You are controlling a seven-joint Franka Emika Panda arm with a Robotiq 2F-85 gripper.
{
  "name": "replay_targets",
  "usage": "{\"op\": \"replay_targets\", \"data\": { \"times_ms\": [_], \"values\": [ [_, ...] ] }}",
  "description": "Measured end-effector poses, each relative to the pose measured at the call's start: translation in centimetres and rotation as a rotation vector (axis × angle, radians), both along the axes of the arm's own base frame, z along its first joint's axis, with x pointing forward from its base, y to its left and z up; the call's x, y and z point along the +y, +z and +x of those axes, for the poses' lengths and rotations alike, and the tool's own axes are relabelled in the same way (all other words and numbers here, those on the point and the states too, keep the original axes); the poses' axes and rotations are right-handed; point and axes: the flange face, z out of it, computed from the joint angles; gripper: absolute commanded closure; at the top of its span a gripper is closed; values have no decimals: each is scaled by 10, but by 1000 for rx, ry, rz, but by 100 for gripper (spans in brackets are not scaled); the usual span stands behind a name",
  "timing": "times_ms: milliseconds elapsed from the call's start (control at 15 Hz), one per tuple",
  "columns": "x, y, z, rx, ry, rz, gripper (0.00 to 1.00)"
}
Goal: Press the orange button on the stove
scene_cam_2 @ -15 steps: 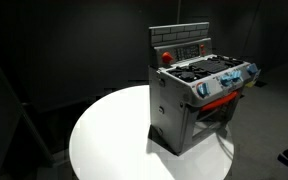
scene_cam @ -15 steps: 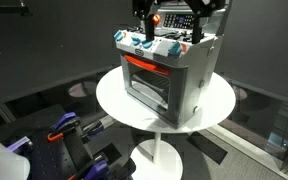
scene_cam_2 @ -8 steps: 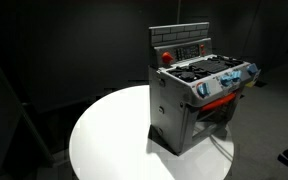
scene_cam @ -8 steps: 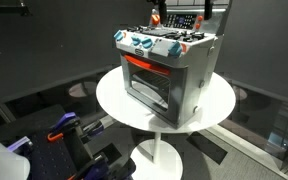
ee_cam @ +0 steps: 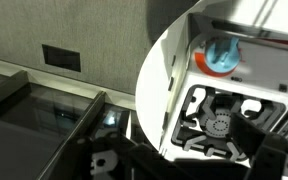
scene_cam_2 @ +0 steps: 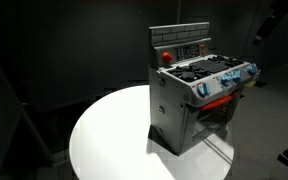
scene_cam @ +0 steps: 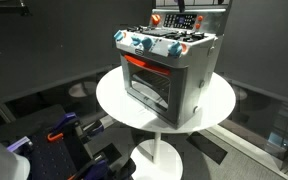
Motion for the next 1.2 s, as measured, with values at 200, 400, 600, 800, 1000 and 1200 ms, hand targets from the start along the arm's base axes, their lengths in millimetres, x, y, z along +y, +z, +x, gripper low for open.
{"op": "replay_targets", "data": {
  "times_ms": [200,400,600,800,1000,1200],
  "values": [
    [4,-8,25,-46,-4,-5,0],
    [7,-18,49,-80,-5,-7,0],
    [12,-26,69,-100,-2,-8,0],
    [16,-29,86,-111,6,-11,0],
    [19,-32,100,-115,5,-9,0],
    [22,-36,111,-115,3,-5,0]
  ]
}}
